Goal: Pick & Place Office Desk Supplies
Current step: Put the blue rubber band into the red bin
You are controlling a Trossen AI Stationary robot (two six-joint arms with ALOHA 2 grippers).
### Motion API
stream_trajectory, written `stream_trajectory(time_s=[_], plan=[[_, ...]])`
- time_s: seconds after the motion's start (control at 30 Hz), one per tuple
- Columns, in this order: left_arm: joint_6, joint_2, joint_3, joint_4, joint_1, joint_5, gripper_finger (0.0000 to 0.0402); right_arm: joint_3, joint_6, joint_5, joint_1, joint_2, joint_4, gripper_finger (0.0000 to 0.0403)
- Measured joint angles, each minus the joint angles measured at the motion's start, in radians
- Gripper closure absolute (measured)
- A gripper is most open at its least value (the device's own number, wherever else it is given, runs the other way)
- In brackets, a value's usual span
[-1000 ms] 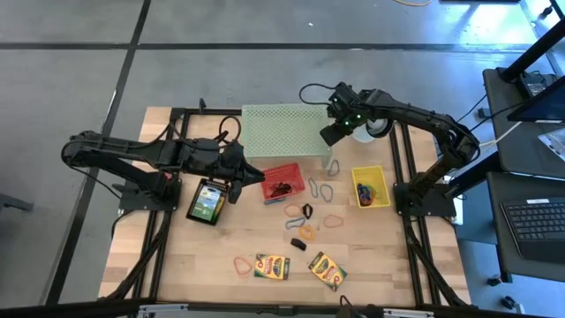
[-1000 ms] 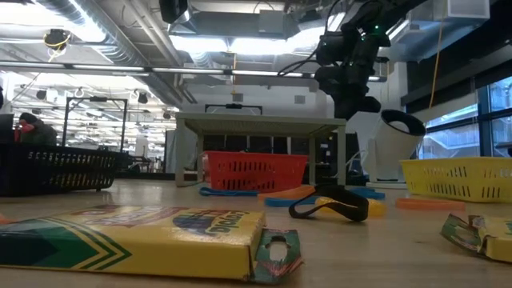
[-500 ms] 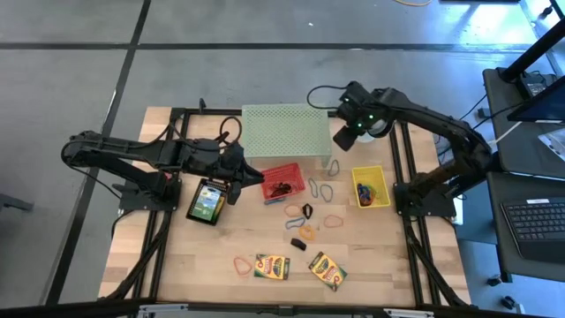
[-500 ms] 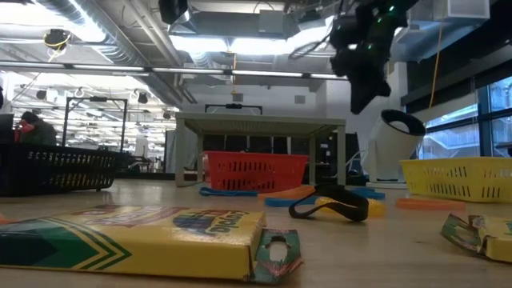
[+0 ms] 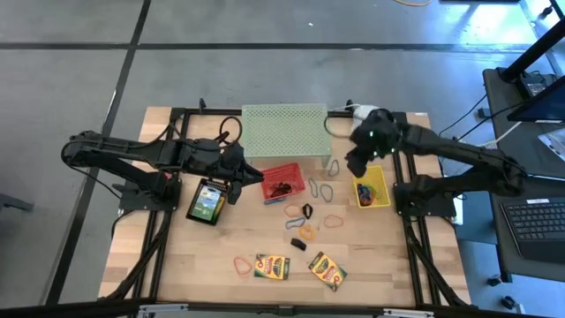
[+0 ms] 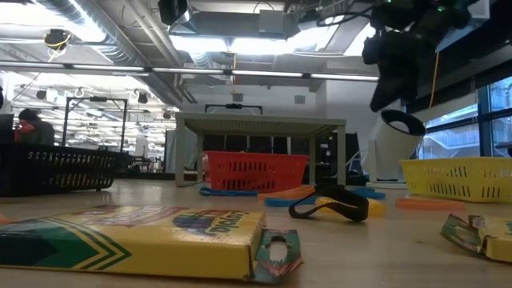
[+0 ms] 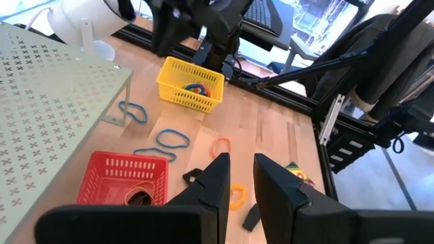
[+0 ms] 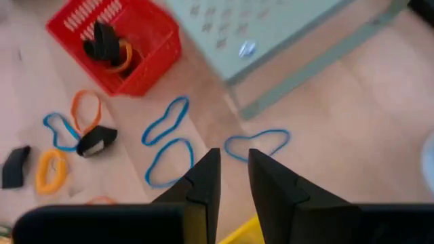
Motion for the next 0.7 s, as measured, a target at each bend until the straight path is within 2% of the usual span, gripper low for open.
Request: stream_trajectory(time_s=[0.33,0.7], plan=[[0.001,0.000,0.000,-0.001,0.000,0.000,0.0341,-0.154,0.062,0.154,0.203,0.014,0.157,0.0324],[0.001,0.000,0.000,-0.001,0.000,0.001,0.0341,-0.189,-0.108,0.163,0.272,0.191,0.266,0.0324]])
